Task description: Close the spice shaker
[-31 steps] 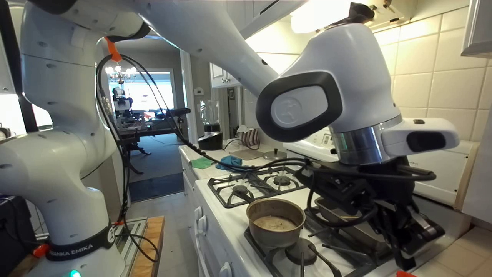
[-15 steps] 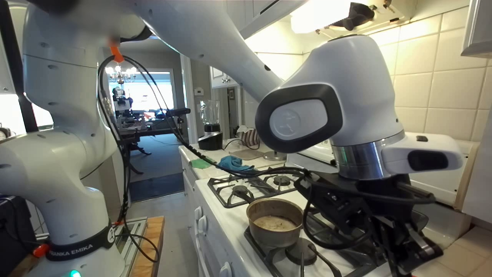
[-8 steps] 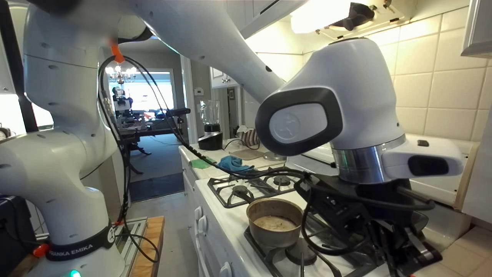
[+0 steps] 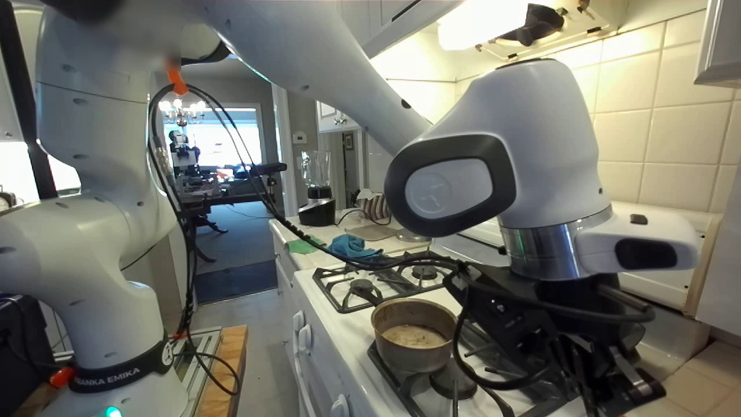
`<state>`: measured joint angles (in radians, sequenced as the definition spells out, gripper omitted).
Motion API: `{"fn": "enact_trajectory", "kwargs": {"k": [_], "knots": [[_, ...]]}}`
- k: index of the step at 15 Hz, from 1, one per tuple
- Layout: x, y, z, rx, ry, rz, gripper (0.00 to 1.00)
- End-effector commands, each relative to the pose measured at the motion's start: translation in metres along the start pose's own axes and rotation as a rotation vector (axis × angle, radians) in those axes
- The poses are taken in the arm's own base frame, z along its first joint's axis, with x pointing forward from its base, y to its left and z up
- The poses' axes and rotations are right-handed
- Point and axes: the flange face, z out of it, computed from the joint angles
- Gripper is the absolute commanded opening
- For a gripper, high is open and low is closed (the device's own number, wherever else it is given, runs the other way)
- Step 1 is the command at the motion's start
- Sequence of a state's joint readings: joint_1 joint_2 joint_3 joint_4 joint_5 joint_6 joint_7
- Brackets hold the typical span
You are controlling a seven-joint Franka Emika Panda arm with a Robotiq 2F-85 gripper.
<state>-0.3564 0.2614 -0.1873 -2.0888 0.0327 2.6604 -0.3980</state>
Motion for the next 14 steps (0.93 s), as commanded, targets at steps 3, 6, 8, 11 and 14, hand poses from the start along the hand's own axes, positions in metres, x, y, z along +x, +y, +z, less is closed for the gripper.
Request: {"fn": "enact_trajectory", "kwargs": {"k": [3, 6, 8, 11, 14], "knots": [[-0.002, 0.002, 0.012, 0.033, -0.026, 0.006, 0.00], [-0.003, 0.001, 0.015, 0.039, -0.036, 0.003, 0.00], [-0.004, 0.000, 0.017, 0.043, -0.044, 0.002, 0.00], [-0.007, 0.000, 0.022, 0.049, -0.063, 0.003, 0.00], [-0.009, 0.002, 0.026, 0.050, -0.077, 0.007, 0.00]]}}
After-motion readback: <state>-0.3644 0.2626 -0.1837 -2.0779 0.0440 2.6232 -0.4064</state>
